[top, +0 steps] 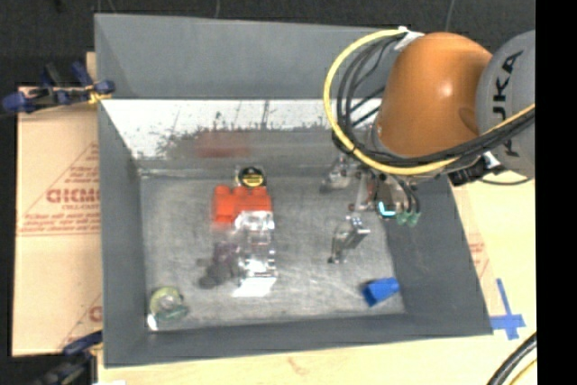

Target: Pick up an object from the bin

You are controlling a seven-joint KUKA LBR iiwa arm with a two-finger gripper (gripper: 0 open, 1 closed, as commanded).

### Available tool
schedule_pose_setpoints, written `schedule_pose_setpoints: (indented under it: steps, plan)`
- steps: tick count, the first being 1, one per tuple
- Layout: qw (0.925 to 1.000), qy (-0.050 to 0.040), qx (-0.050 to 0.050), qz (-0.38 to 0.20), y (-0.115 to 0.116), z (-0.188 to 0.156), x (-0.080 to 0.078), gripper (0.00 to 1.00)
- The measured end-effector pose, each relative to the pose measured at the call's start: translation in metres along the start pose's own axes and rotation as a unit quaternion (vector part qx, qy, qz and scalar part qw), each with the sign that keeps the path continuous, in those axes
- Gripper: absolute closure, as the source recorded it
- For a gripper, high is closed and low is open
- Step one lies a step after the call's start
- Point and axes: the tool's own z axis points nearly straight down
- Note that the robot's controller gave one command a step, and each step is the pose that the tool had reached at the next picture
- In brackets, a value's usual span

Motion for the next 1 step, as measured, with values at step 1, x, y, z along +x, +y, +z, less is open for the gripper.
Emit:
schedule_pose_setpoints:
  steps: [1]
  plan:
    - [0.9981,-0.0066,0.001,-0.062,0.0517,0.1561,-0.0054,0.00]
